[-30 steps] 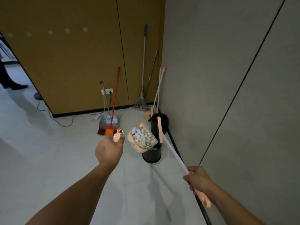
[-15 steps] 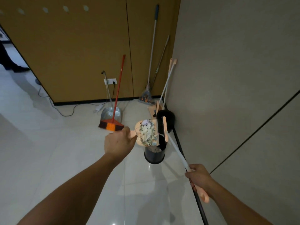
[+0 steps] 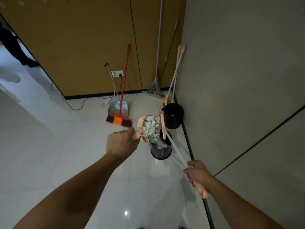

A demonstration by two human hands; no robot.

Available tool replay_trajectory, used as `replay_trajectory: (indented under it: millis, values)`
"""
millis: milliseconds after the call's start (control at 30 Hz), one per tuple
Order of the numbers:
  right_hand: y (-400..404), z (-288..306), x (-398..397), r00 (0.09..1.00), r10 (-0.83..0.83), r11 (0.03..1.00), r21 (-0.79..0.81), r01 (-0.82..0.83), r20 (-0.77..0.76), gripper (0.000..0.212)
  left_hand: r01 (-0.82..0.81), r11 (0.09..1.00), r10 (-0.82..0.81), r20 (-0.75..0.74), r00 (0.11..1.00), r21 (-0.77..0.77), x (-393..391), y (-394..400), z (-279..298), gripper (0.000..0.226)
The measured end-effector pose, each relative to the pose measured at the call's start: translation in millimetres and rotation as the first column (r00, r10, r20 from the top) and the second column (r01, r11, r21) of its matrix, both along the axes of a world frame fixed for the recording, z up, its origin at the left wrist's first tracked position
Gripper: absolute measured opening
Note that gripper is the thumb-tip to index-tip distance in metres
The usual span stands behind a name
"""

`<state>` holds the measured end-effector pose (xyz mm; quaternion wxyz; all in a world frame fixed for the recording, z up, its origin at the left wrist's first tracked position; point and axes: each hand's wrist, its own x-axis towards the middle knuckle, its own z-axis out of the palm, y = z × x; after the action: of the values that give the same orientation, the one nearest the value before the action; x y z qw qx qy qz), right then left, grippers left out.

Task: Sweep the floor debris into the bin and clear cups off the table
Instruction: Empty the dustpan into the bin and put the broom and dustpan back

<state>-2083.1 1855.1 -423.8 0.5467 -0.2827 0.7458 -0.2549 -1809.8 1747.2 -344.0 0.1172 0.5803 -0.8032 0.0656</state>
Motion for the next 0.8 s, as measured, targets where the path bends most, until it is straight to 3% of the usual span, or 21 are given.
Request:
replay_trajectory:
  millis: [167, 400, 800]
  values:
    - [-2.5, 2.5, -7.9, 1.000, 0.008, 1.000, 0.001, -0.008, -0.013, 0.020, 0.072, 0.997, -0.072, -0.015, 0.997, -0.016, -9.5, -5.8, 3.9, 0.046]
    - [-4.0, 11.5, -19.4, 0.998, 0.046, 0.999, 0.013, -0.045, -0.045, 0.017, 0.094, 0.994, -0.095, -0.011, 0.995, -0.053, -15.3, -16.6, -0.5, 0.036]
    - [-4.8, 6.2, -19.5, 1.000, -0.007, 1.000, -0.001, 0.007, -0.027, 0.029, 0.175, 0.983, -0.175, 0.002, 0.985, -0.057, -15.3, -17.7, 3.7, 0.033]
